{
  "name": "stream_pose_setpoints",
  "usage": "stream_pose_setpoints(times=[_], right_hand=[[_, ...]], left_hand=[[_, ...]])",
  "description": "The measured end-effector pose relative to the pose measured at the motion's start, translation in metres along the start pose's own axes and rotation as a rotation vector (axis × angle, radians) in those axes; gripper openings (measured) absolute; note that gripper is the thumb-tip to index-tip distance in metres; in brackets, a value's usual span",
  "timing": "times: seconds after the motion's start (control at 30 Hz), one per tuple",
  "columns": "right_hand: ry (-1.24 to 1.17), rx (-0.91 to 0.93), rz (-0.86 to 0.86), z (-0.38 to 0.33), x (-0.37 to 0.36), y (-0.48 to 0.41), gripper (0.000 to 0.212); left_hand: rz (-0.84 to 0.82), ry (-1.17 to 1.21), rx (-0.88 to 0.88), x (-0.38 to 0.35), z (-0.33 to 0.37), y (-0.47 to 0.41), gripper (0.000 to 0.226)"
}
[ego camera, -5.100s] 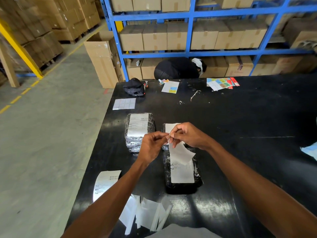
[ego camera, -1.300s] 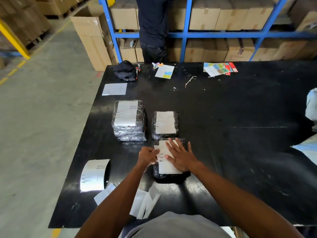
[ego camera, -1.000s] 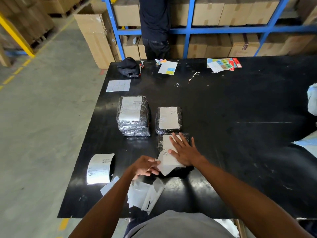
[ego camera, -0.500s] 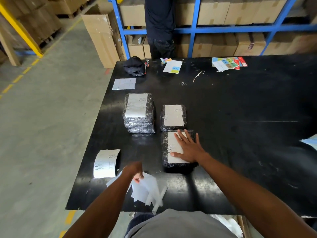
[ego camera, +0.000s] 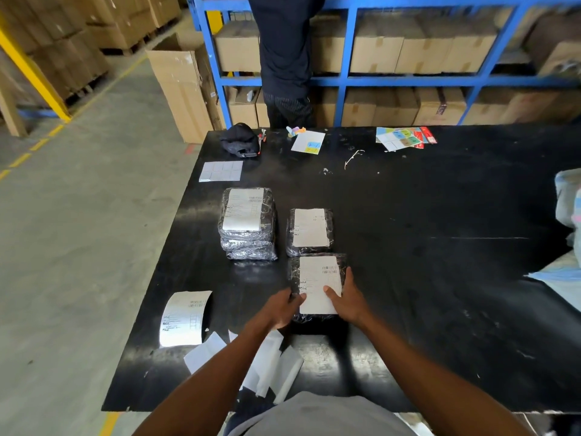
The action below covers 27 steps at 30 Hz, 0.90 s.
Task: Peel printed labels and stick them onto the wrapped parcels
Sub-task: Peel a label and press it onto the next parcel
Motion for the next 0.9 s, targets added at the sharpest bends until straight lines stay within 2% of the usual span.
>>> stream_pose_setpoints(times=[0.1, 0.3, 0.43, 0.67, 0.9], right_hand=[[0.027, 0.019, 0.066, -0.008, 0.005, 0.006, 0.09], [0.082, 0.073, 0.147, -0.032, 0.022, -0.005, 0.09], [0.102, 0.108, 0.162, -0.062, 0.037, -0.032, 0.091], [0.097, 0.097, 0.094, -0.102, 0.048, -0.087, 0.092], [0.095, 0.036, 0.036, -0.102, 0.046, -0.142, 0.096]], left_hand=[[0.092, -0.008, -0.109, 0.008, 0.015, 0.006, 0.026], [0.166, 0.095, -0.234, 0.03, 0.024, 0.002, 0.045], [0.188, 0.111, -0.223, 0.05, 0.044, -0.013, 0.047], [0.226, 0.157, -0.176, 0.088, 0.071, -0.064, 0.05], [0.2, 0.209, -0.09, 0.092, 0.068, -0.119, 0.056]])
Point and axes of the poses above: each hand's wrist, its own y-axis away from the middle knuckle, its own x-axis out of the back of the hand, z = x × y, the point moved 10 cm from there along -y, towards the middle knuckle, and after that the axes turned 2 degrees about y, right-handed, at the moved point
